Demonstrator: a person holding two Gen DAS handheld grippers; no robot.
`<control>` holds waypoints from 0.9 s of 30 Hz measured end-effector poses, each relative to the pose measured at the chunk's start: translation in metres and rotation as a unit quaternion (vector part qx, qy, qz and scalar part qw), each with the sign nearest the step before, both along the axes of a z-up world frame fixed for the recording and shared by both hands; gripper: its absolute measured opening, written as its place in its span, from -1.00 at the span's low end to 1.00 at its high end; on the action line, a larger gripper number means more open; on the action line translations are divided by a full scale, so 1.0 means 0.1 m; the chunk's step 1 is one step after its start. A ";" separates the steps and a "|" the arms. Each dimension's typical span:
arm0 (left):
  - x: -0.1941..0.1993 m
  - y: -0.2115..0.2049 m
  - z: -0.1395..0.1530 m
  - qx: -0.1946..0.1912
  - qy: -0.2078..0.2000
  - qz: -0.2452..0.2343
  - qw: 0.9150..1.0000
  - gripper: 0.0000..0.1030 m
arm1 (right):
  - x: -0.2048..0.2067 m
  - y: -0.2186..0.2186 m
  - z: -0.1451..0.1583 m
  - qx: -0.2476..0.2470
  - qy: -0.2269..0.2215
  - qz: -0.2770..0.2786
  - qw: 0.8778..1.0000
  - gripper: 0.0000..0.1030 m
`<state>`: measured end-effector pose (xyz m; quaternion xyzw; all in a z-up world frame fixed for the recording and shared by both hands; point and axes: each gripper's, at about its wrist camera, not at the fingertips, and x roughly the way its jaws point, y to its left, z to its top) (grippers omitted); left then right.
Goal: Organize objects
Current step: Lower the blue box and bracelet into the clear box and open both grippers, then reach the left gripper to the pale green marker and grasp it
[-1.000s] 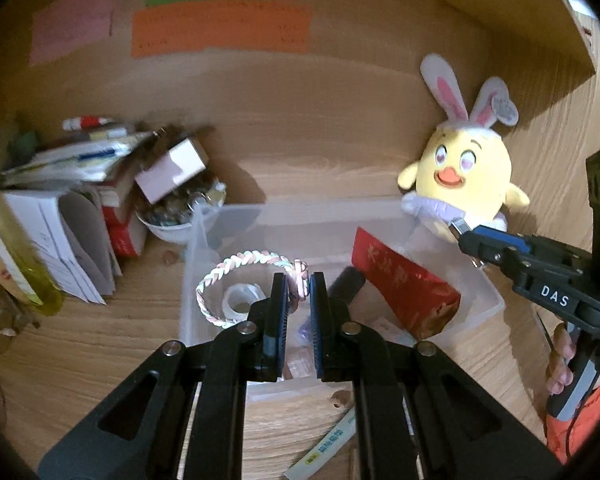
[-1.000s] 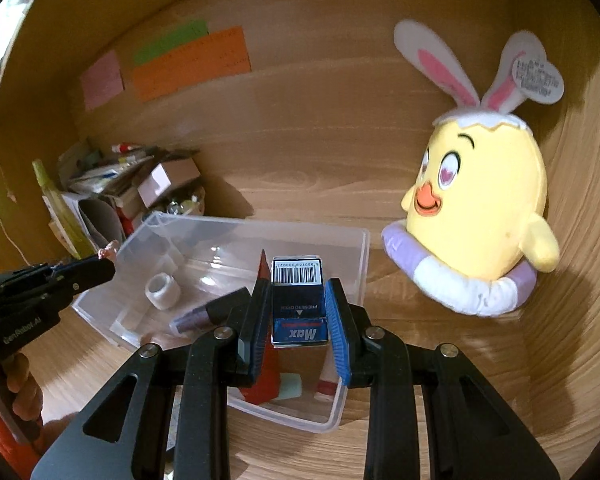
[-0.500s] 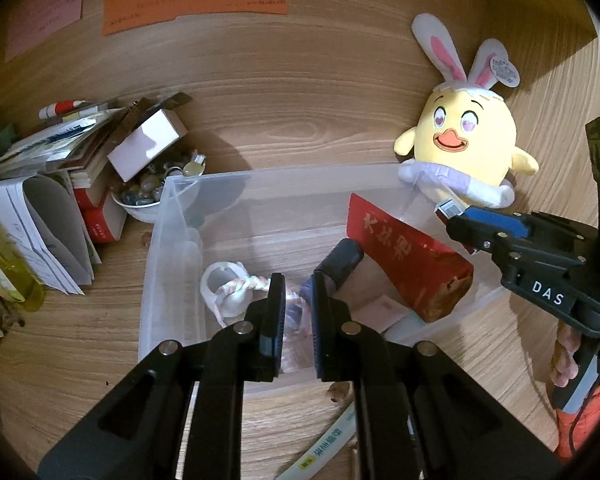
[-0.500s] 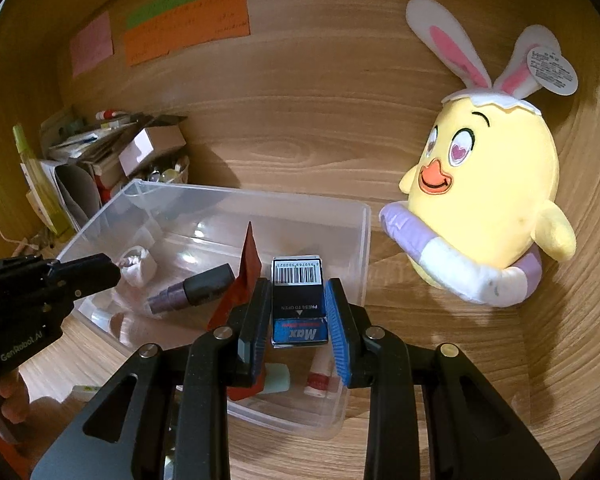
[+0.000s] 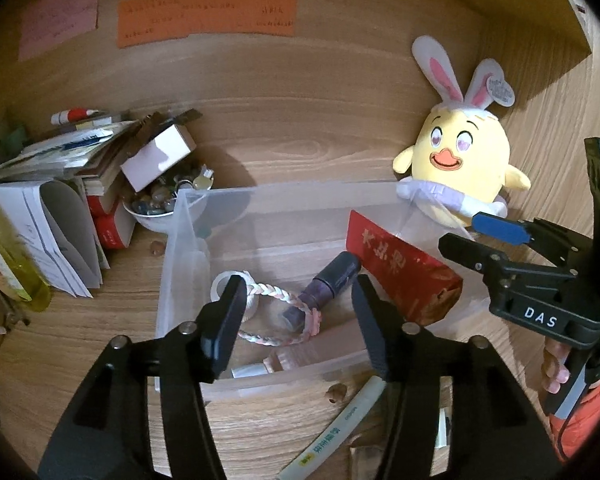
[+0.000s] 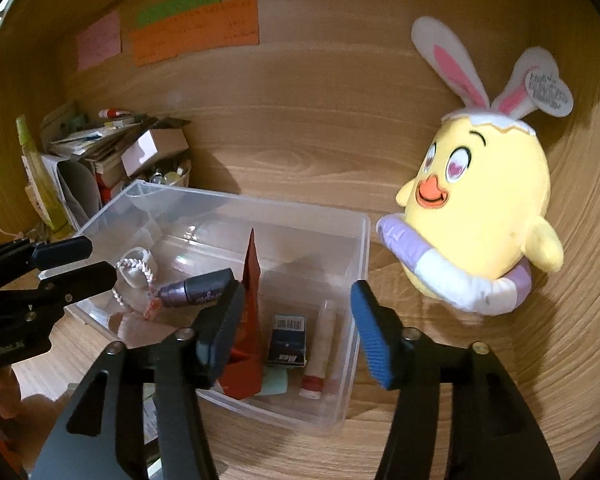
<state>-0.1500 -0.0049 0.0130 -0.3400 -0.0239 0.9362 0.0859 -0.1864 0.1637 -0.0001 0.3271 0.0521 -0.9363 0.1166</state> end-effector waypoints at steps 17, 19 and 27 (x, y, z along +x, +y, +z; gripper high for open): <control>0.39 -0.08 0.14 -0.017 0.001 0.025 1.000 0.82 | 0.39 -0.04 0.18 -0.004 0.030 0.025 0.999 0.57; 0.46 -0.09 0.13 -0.020 -0.002 0.026 0.999 0.83 | 0.48 -0.04 0.19 -0.006 0.033 0.031 0.999 0.58; 0.68 -0.11 -0.05 -0.045 -0.017 0.016 0.999 0.84 | 0.81 -0.09 0.07 -0.002 0.024 0.060 0.998 0.60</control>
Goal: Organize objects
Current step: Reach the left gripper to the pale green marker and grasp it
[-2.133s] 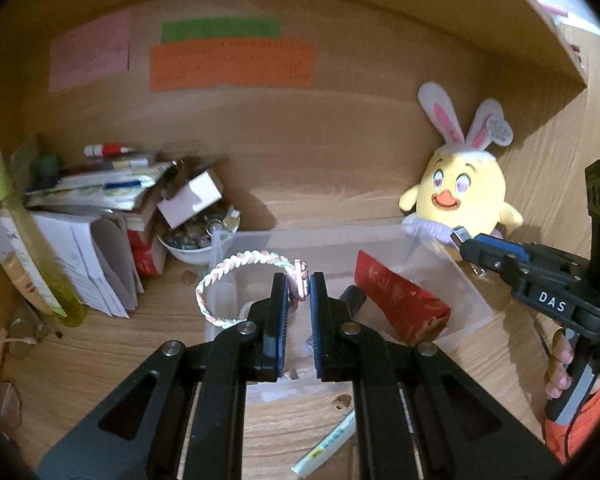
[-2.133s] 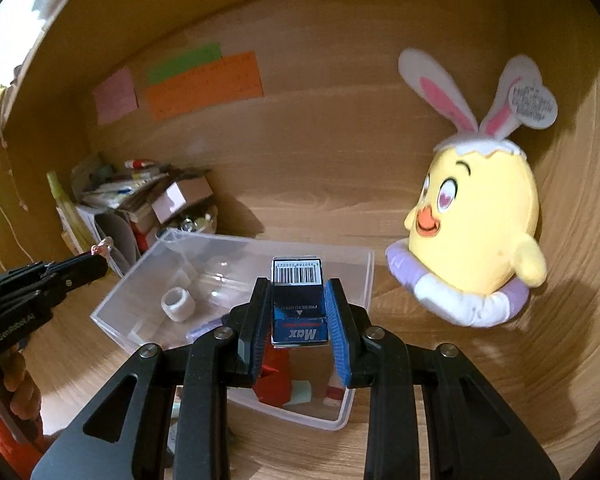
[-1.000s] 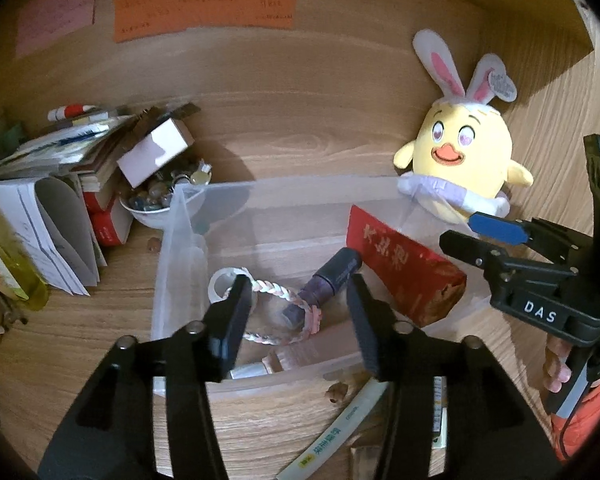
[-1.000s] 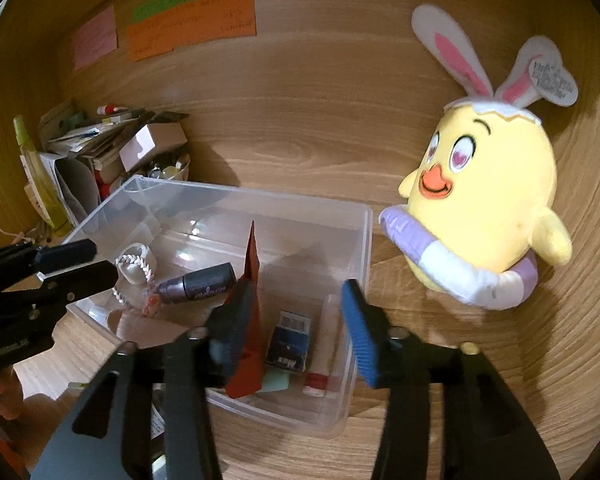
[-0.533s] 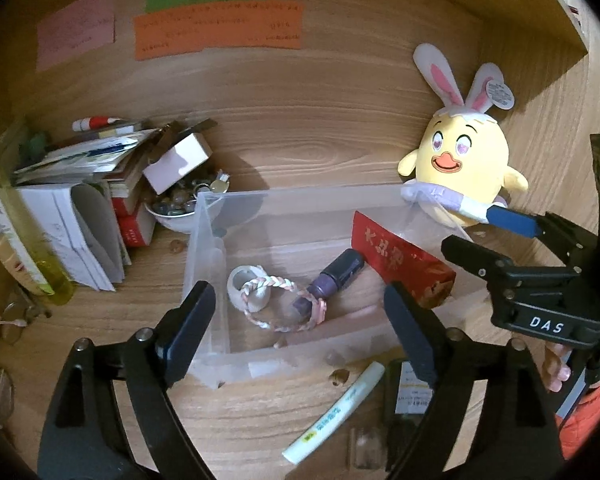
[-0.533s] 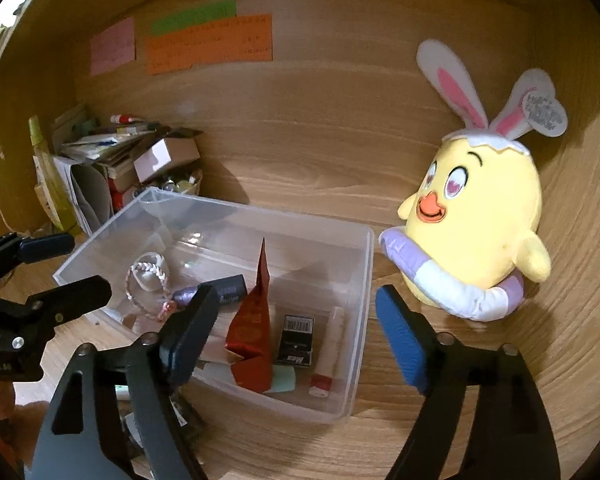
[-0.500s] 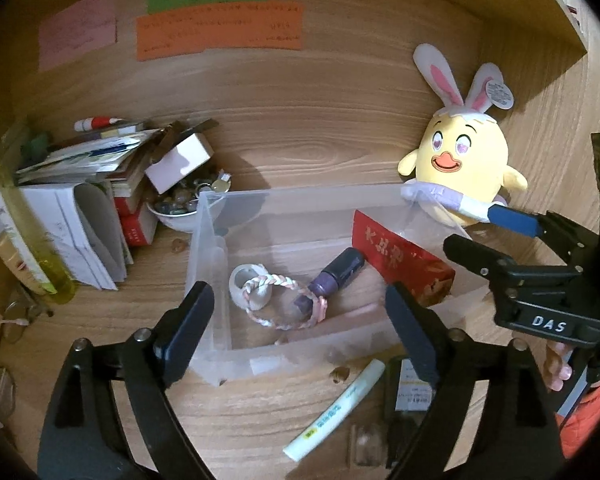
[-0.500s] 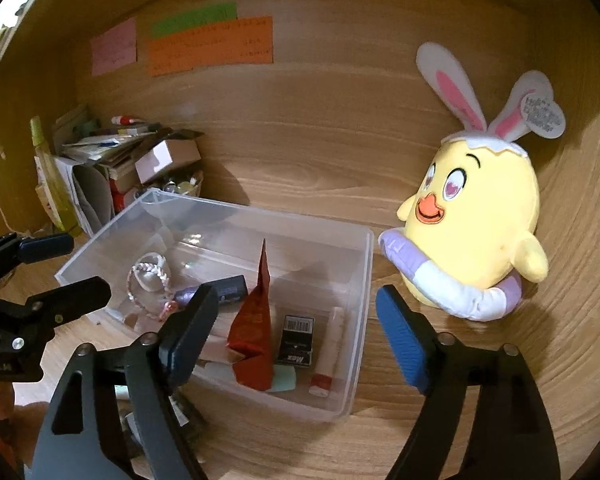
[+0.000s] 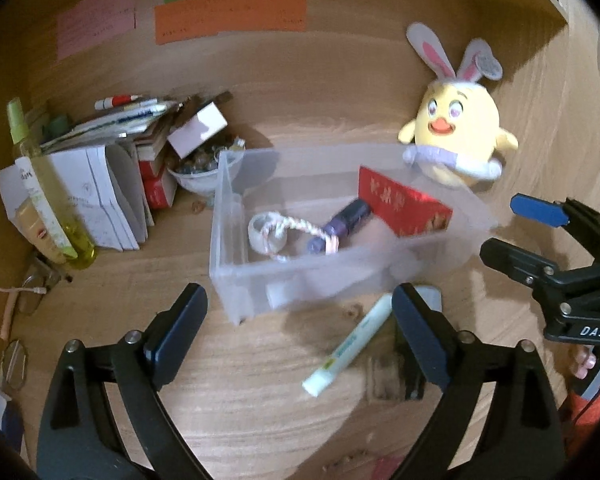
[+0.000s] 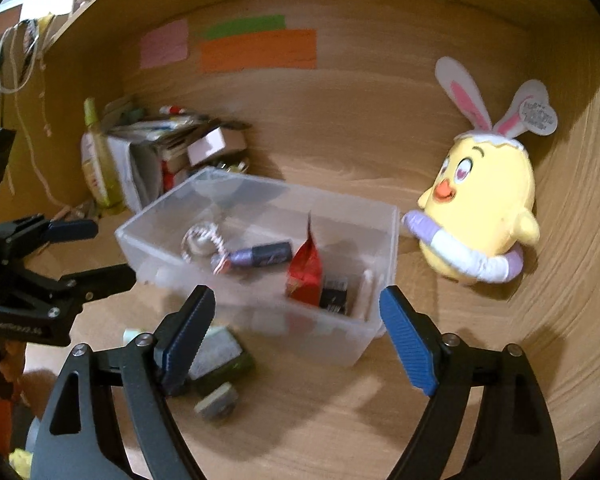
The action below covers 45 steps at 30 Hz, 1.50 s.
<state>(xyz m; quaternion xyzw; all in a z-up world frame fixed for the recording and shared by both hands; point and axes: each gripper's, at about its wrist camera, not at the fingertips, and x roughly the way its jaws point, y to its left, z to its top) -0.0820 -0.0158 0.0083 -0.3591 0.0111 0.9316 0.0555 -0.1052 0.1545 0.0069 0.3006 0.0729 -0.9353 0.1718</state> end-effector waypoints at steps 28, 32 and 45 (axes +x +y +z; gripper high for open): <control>-0.07 0.13 -0.62 -0.008 -0.098 -0.089 0.991 -0.45 | 0.20 -0.31 -0.71 0.037 -0.104 0.103 0.989 0.04; 0.10 0.10 -0.61 -0.023 -0.094 -0.088 0.991 -0.60 | 0.18 -0.34 -0.76 0.040 -0.119 0.110 0.986 -0.32; 0.21 -0.03 -0.64 -0.029 -0.116 -0.078 0.990 -0.34 | 0.24 -0.26 -0.73 0.048 -0.107 0.091 0.989 -0.35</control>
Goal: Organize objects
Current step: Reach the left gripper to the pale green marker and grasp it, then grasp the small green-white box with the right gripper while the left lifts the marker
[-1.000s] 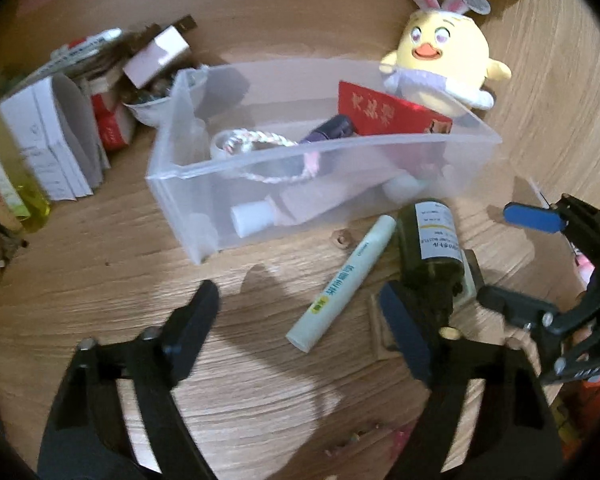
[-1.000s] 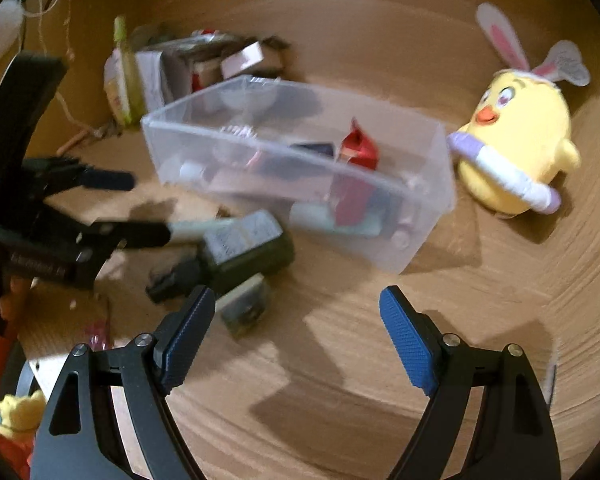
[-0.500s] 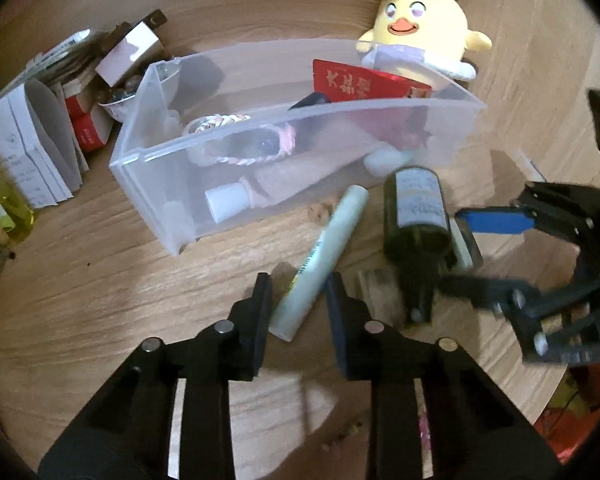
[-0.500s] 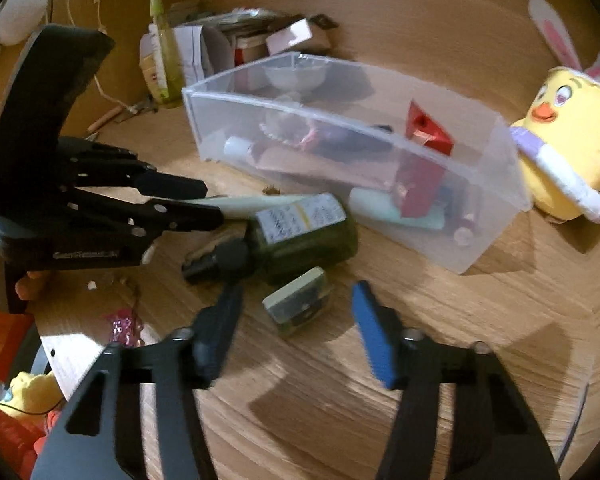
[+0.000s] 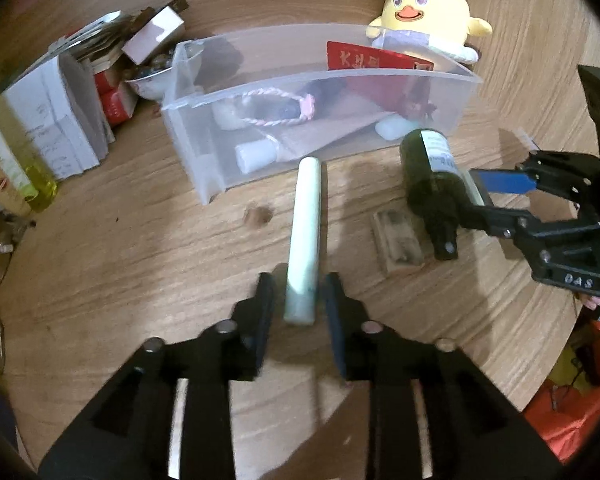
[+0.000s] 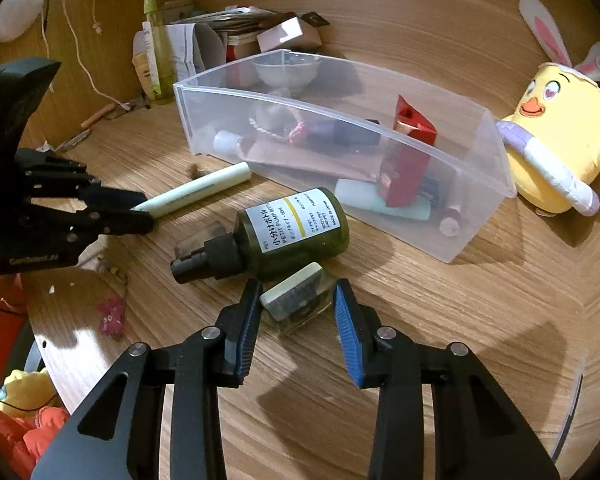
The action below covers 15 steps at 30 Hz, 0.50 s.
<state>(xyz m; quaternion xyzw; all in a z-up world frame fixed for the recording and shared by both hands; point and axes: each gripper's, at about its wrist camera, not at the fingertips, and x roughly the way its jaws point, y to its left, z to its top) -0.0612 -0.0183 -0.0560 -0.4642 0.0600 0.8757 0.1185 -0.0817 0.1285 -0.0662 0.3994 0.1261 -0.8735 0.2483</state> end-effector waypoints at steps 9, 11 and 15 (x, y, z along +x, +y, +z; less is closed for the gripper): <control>-0.31 0.13 -0.01 0.000 0.008 -0.003 1.000 -0.46 | -0.03 0.07 0.01 -0.007 -0.017 -0.011 1.000 -0.35; -0.31 0.12 -0.01 0.002 0.011 -0.001 1.000 -0.71 | -0.04 0.05 0.01 -0.011 -0.013 -0.011 1.000 -0.35; -0.26 0.11 -0.01 0.000 0.020 0.002 1.000 -0.71 | -0.01 0.03 0.04 -0.017 0.005 -0.013 1.000 -0.35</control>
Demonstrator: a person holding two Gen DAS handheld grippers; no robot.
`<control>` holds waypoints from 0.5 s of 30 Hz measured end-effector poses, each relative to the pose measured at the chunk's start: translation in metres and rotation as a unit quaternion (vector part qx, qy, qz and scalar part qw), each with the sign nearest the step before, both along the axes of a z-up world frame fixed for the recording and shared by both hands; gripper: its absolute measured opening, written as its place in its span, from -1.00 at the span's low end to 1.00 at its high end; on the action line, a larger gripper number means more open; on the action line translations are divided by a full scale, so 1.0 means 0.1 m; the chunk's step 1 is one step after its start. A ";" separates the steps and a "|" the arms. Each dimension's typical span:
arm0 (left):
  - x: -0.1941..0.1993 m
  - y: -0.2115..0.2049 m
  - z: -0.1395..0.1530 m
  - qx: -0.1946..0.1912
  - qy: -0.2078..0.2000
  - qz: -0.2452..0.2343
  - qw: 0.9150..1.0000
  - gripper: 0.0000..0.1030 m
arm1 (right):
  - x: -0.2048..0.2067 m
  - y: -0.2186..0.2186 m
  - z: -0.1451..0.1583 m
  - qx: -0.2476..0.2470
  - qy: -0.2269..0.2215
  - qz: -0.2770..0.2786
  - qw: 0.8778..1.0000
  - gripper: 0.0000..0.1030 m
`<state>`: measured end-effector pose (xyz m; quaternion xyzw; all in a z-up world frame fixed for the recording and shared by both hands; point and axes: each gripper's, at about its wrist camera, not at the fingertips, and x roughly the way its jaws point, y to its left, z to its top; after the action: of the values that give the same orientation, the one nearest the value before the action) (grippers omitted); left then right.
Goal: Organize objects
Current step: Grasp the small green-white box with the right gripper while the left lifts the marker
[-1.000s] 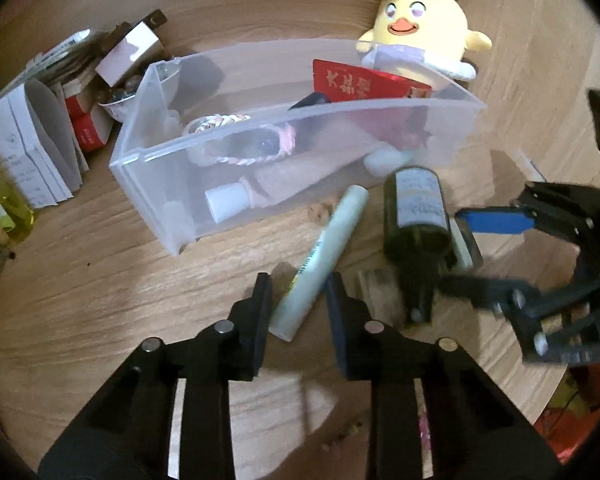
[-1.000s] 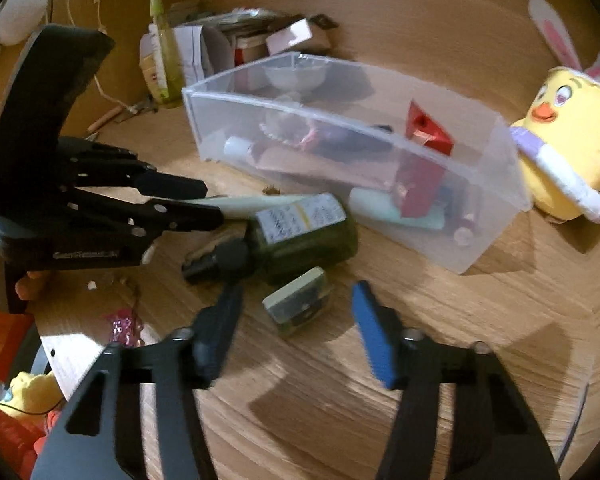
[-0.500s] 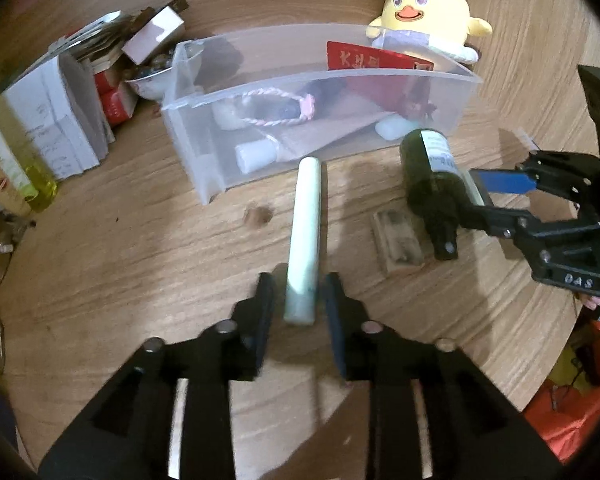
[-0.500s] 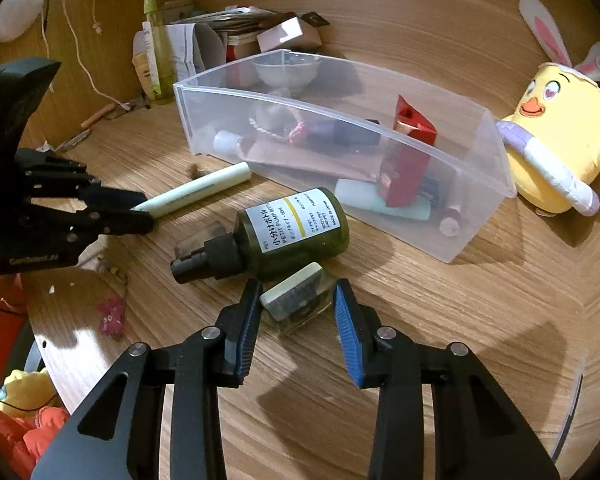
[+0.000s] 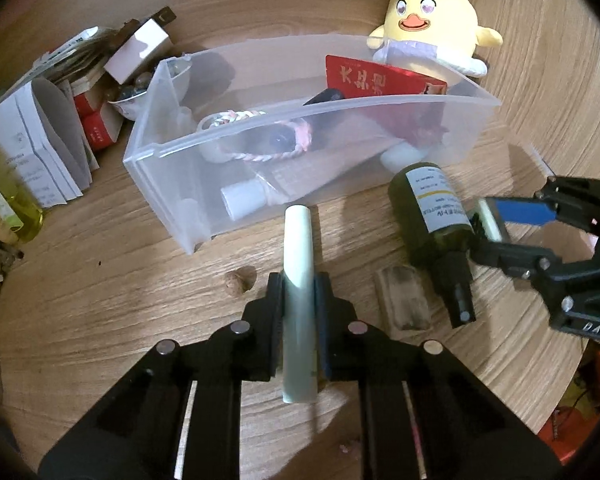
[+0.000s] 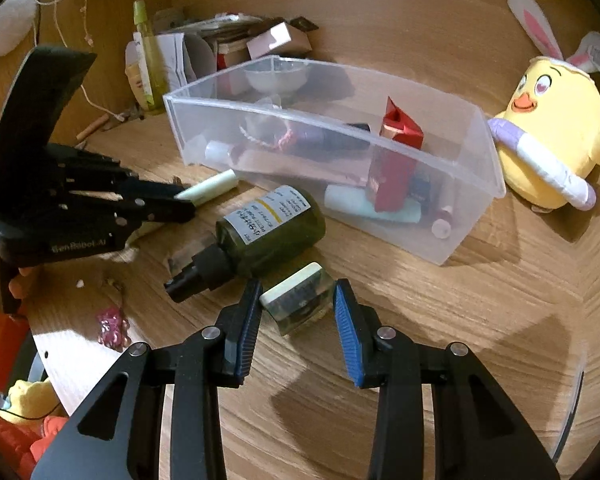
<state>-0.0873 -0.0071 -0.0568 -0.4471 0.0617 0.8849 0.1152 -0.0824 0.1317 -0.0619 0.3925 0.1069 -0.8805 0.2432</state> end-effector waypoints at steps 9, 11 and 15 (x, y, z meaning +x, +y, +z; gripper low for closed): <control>0.19 -0.05 0.20 0.028 0.035 0.009 0.999 -0.71 | 0.03 0.16 0.15 -0.021 0.021 -0.023 0.999 -0.36; 0.23 -0.05 0.25 0.026 0.042 0.014 0.999 -0.71 | 0.03 0.19 0.19 -0.025 0.025 -0.027 0.999 -0.36; 0.29 -0.07 0.34 0.027 0.051 0.023 0.998 -0.71 | 0.04 0.20 0.26 -0.035 0.035 -0.028 0.998 -0.36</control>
<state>-0.0584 -0.0139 -0.0225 -0.3991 0.0333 0.9104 0.1039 -0.0782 0.1521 -0.0355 0.3556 0.0732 -0.9033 0.2285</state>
